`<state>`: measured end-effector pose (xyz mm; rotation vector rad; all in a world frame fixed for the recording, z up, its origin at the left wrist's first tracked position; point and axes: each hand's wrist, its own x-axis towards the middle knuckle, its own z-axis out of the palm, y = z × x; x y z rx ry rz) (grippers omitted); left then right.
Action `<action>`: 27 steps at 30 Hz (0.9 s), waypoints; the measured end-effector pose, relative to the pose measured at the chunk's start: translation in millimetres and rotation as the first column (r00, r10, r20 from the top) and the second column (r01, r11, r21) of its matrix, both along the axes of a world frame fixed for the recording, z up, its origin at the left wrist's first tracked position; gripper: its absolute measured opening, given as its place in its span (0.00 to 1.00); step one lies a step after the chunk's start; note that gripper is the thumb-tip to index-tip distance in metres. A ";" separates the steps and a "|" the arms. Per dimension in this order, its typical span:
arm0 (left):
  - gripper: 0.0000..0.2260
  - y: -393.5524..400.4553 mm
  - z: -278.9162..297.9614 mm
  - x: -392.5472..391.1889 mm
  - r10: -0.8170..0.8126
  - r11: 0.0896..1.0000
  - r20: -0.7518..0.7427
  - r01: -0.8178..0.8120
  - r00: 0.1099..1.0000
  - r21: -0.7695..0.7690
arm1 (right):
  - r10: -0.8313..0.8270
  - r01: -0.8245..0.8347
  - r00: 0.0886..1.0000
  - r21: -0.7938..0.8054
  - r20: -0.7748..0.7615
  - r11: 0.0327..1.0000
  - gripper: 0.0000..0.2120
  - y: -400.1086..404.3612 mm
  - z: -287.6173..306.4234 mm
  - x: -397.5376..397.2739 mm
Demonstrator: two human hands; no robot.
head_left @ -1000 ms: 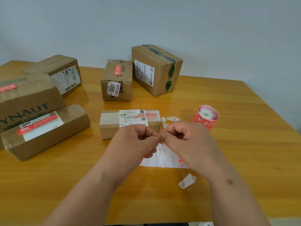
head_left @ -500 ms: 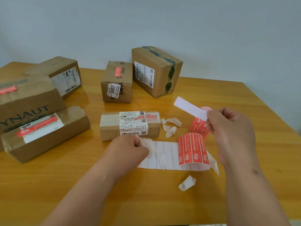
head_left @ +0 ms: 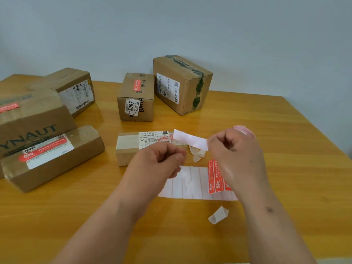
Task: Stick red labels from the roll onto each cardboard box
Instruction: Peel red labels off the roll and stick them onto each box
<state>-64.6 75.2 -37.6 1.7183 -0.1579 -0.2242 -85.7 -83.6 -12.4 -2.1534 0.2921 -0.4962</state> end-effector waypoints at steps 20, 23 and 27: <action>0.02 20.1 -2.2 11.3 0.053 0.972 -0.203 -0.097 0.978 -0.214 | 0.220 -0.221 0.975 -0.082 -0.023 0.972 0.11 13.6 -7.8 3.0; 0.02 24.6 2.0 12.2 0.050 0.977 -0.198 -0.090 0.979 -0.194 | 0.214 -0.210 0.969 0.042 -0.121 0.977 0.08 11.7 -9.9 8.1; 0.02 31.6 3.0 15.2 0.093 0.981 -0.196 -0.123 0.976 -0.150 | 0.232 -0.210 0.970 0.226 -0.075 0.951 0.05 12.9 -12.6 9.1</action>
